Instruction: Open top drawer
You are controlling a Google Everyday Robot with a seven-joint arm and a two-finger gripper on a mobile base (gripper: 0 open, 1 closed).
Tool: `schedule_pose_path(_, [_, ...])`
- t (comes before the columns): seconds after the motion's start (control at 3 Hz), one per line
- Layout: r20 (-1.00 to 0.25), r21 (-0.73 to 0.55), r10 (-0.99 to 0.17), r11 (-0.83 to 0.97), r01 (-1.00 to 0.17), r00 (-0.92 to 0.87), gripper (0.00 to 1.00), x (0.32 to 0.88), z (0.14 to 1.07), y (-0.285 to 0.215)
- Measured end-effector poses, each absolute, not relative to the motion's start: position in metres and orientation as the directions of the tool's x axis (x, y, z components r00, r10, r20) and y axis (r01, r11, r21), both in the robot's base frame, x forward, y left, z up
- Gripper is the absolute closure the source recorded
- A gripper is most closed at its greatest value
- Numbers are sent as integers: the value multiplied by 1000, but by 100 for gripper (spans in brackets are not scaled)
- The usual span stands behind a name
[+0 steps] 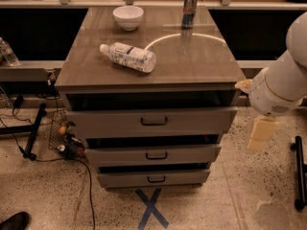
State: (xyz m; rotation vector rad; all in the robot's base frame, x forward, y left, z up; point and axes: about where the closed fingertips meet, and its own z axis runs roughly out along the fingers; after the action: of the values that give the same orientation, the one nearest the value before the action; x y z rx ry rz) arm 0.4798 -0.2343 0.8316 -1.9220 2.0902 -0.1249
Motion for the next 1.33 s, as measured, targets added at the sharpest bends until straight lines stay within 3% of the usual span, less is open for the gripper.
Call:
schedule_pose_path(0.67, [-202,-267,-978,106,-958,-52,0,493,817,-224])
schedule_pose_path(1.33, [-218,-254,-974,122,-959,-66,0,548,755,-208])
